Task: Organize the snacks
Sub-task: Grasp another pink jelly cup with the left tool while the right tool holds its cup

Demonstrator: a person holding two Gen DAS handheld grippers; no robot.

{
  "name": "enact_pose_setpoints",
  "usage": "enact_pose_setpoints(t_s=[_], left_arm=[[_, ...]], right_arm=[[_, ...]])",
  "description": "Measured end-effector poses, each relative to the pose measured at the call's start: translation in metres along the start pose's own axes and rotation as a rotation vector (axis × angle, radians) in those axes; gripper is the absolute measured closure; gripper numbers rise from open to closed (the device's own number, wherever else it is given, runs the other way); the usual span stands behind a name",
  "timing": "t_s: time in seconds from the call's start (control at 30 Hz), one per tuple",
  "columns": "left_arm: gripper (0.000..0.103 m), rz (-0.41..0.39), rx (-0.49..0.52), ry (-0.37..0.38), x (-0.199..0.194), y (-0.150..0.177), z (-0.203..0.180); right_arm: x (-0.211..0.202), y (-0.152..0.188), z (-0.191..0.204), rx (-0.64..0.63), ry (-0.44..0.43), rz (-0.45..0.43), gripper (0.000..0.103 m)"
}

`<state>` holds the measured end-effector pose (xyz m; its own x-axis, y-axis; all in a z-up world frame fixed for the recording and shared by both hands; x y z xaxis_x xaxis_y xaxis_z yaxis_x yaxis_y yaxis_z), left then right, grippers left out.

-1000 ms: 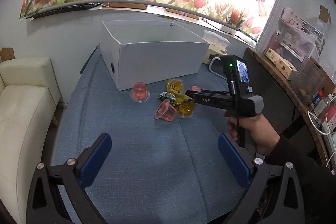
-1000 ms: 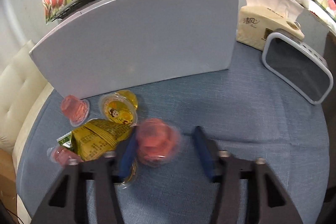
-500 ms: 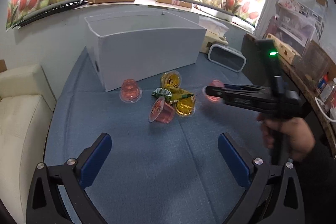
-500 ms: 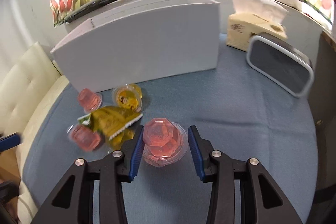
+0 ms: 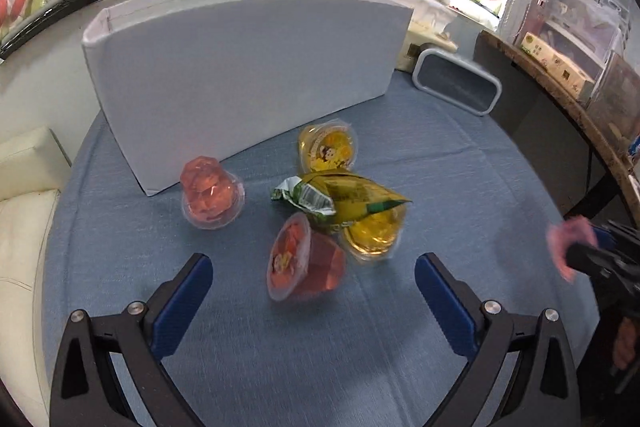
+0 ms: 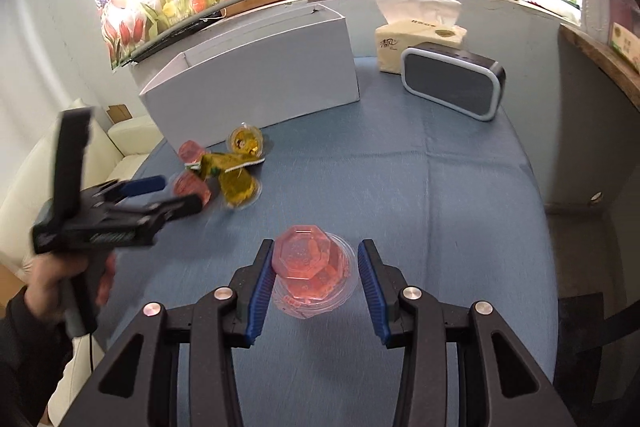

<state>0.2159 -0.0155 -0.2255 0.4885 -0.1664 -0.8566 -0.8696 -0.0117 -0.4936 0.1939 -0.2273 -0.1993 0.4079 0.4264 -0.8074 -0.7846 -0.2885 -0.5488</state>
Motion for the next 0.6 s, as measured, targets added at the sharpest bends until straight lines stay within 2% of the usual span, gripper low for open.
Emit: enact_pose_setpoints(t_s=[0.07, 0.13, 0.2, 0.23, 0.3, 0.4, 0.6], left_arm=[[0.004, 0.003, -0.002, 0.016, 0.005, -0.001, 0.000], [0.018, 0.016, 0.002, 0.008, 0.009, -0.001, 0.002], [0.041, 0.032, 0.011, -0.014, 0.012, 0.001, 0.005], [0.045, 0.024, 0.014, -0.027, 0.011, -0.001, 0.006], [0.056, 0.029, 0.008, -0.004, 0.011, -0.001, 0.008], [0.057, 0.012, -0.006, 0.021, 0.006, -0.002, 0.013], [0.057, -0.038, 0.008, 0.025, -0.019, -0.002, 0.013]], right_arm=[[-0.004, 0.005, -0.002, 0.008, -0.004, -0.002, 0.058], [-0.008, 0.009, 0.000, 0.003, -0.006, -0.005, 0.058], [-0.009, 0.012, 0.001, -0.003, -0.004, -0.005, 0.058], [-0.009, 0.013, 0.002, -0.001, -0.010, -0.005, 0.058], [-0.010, 0.013, 0.005, -0.002, -0.022, -0.010, 0.058], [-0.010, 0.014, 0.011, -0.013, -0.028, -0.013, 0.058], [-0.008, 0.014, 0.018, -0.016, -0.051, -0.008, 0.058]])
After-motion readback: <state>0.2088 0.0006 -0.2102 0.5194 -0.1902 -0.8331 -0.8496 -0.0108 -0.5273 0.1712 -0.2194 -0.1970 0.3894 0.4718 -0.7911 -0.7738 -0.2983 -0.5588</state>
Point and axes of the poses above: each gripper's, at about its wrist camera, not at the fingertips, and x roughly the way its jaws point, z to its left, y to its underside, the point moved 8 cm from there along x, roughly the way its jaws point, and after that the axes turned 7 degrees about z, right-handed, at the moved point
